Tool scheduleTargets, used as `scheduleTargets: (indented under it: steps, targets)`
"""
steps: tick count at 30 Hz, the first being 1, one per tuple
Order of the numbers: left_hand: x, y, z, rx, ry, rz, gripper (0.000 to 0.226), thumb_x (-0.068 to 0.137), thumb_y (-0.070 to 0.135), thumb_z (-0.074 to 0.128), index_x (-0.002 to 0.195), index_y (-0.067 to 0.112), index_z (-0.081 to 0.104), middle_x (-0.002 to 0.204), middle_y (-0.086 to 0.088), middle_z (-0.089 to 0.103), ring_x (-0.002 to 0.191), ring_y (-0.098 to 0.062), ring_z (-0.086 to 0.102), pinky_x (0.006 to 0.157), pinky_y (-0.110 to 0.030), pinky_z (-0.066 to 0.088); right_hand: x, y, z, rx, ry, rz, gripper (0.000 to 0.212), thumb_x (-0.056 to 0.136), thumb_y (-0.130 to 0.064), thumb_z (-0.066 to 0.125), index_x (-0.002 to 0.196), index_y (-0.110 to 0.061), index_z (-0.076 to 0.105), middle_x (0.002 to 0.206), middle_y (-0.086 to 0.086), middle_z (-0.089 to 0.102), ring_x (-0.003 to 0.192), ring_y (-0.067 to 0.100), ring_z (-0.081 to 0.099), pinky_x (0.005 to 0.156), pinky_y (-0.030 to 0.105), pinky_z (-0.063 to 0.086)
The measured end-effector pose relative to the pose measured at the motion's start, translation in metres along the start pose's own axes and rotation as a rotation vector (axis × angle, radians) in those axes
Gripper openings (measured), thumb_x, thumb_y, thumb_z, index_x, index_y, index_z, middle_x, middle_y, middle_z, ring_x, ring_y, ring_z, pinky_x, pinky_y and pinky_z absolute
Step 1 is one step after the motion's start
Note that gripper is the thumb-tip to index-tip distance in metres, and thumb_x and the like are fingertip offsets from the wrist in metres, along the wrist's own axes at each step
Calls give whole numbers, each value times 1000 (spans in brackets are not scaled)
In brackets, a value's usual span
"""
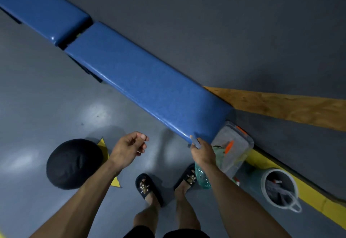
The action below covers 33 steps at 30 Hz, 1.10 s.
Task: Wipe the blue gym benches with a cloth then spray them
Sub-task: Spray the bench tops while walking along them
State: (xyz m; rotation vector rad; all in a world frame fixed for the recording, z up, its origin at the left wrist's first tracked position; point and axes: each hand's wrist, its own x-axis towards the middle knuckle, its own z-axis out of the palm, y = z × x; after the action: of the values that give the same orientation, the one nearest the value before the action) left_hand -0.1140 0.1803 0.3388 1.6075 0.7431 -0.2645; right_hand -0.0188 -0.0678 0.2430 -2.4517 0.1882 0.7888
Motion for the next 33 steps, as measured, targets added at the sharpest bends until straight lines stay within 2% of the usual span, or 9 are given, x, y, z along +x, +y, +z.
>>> scheduleTargets:
  steps: [6, 10, 13, 17, 21, 26, 28, 32, 33]
  targets:
    - [-10, -10, -34, -9, -7, 6, 23, 101, 17, 49, 87, 9, 66, 65, 2, 60, 59, -14, 55, 58, -23, 45, -19, -19, 7, 89, 107, -8, 25, 75, -29, 49, 90, -15, 63, 88, 6, 65, 82, 33, 59, 70, 40, 51]
    - [-11, -4, -49, -2, -30, 20, 23, 101, 15, 48, 87, 10, 66, 64, 2, 60, 57, -13, 55, 56, -22, 44, -27, -27, -3, 215, 183, -47, 11, 86, -22, 57, 77, -15, 60, 74, 7, 63, 73, 33, 60, 65, 44, 51]
    - [-5, 5, -53, 0, -43, 38, 23, 101, 16, 49, 87, 9, 65, 63, 3, 61, 56, -11, 55, 56, -23, 44, -26, -35, -21, 282, 217, -56, 11, 89, -19, 58, 92, -14, 67, 78, 3, 63, 75, 28, 57, 67, 39, 48]
    - [11, 20, -53, 6, -45, 58, 22, 101, 17, 50, 87, 9, 66, 62, 3, 62, 56, -12, 55, 56, -24, 44, -9, -43, -46, 250, 238, -27, 11, 90, -18, 56, 89, -11, 65, 71, -3, 54, 73, 24, 53, 64, 32, 37]
    - [35, 38, -47, 23, -43, 68, 23, 101, 17, 49, 88, 9, 66, 63, 2, 63, 57, -12, 57, 55, -22, 45, 26, -50, -63, 225, 242, 33, 15, 87, -25, 54, 87, -16, 65, 81, 4, 63, 76, 29, 59, 67, 38, 49]
    - [68, 58, -38, 27, -15, 45, 24, 101, 16, 49, 86, 9, 66, 62, 1, 62, 56, -12, 57, 55, -23, 45, 67, -58, -78, 169, 215, 92, 27, 82, -24, 52, 104, -20, 67, 95, 5, 65, 86, 33, 59, 70, 35, 45]
    - [80, 65, -33, 36, -3, 29, 24, 101, 16, 49, 87, 9, 67, 62, 1, 62, 56, -11, 57, 56, -24, 45, 81, -63, -81, 188, 196, 82, 31, 79, -21, 53, 107, -23, 68, 93, 3, 67, 82, 31, 59, 66, 32, 42]
    - [99, 77, -22, 53, -2, 4, 23, 101, 17, 50, 89, 7, 67, 63, 0, 63, 57, -12, 58, 58, -27, 45, 112, -76, -88, 179, 158, 70, 7, 82, -22, 55, 81, -17, 60, 73, 1, 62, 70, 29, 58, 59, 32, 43]
    - [104, 79, -19, 57, -3, -2, 23, 101, 17, 50, 89, 8, 67, 63, 0, 63, 57, -12, 58, 58, -26, 45, 119, -80, -90, 178, 146, 63, 10, 82, -24, 55, 76, -17, 56, 68, -1, 59, 66, 26, 57, 57, 31, 41]
